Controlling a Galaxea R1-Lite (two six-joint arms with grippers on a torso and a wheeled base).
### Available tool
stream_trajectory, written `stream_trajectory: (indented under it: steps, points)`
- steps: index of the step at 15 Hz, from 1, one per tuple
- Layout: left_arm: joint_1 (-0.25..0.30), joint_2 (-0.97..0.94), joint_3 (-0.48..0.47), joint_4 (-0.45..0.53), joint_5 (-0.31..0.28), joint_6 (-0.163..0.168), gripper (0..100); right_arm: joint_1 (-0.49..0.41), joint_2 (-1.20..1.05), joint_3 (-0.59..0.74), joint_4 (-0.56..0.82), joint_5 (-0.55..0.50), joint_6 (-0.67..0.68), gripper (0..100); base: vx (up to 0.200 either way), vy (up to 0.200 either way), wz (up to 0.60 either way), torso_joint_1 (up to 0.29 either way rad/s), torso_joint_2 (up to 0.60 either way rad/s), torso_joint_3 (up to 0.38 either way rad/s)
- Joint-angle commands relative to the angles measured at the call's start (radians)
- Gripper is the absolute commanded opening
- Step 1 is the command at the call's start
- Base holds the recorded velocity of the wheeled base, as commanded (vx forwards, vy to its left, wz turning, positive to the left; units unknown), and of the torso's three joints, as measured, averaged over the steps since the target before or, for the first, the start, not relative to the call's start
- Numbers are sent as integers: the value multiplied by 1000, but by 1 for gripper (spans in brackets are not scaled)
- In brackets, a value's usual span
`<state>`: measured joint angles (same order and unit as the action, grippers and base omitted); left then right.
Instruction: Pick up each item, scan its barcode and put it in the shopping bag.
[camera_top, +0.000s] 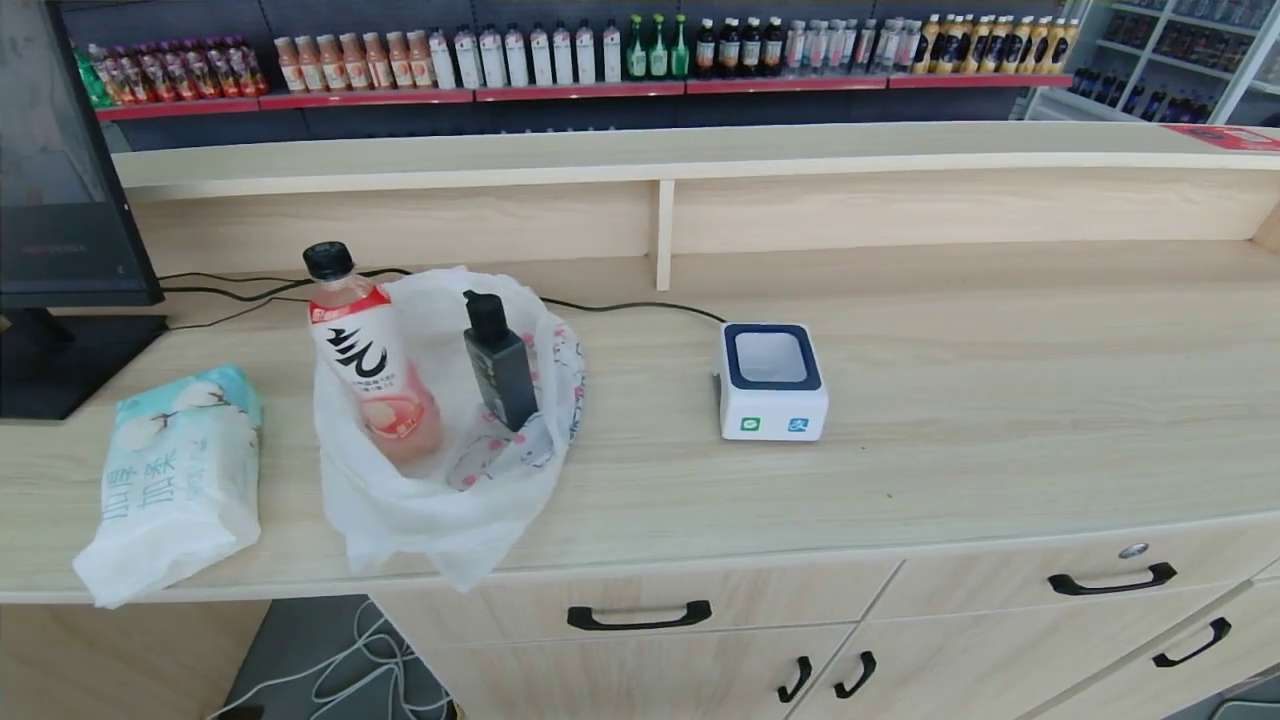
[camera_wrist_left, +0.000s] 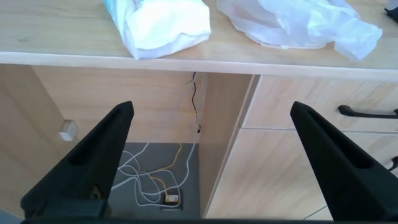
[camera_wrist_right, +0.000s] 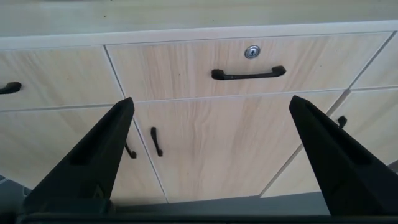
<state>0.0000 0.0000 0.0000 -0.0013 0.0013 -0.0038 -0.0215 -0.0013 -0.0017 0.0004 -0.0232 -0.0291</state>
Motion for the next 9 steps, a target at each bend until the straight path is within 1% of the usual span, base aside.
stream_trajectory:
  steps: [1, 2, 5, 8, 9]
  points:
    - [0, 0, 0, 0, 0, -1, 100, 0, 1, 0, 1, 0, -9, 100, 0, -200, 0, 7, 2, -2]
    - [0, 0, 0, 1, 0, 1, 100, 0, 1, 0, 1, 2, -15, 100, 0, -200, 0, 2, 2, 2]
    - [0, 0, 0, 0, 0, 1, 100, 0, 1, 0, 1, 2, -18, 100, 0, -200, 600, 1, 5, 1]
    - [0, 0, 0, 0, 0, -1, 100, 0, 1, 0, 1, 2, -2, 100, 0, -200, 0, 2, 1, 4]
    - [0, 0, 0, 0, 0, -2, 100, 0, 1, 0, 1, 2, 2, 100, 0, 0, 0, 0, 0, 0]
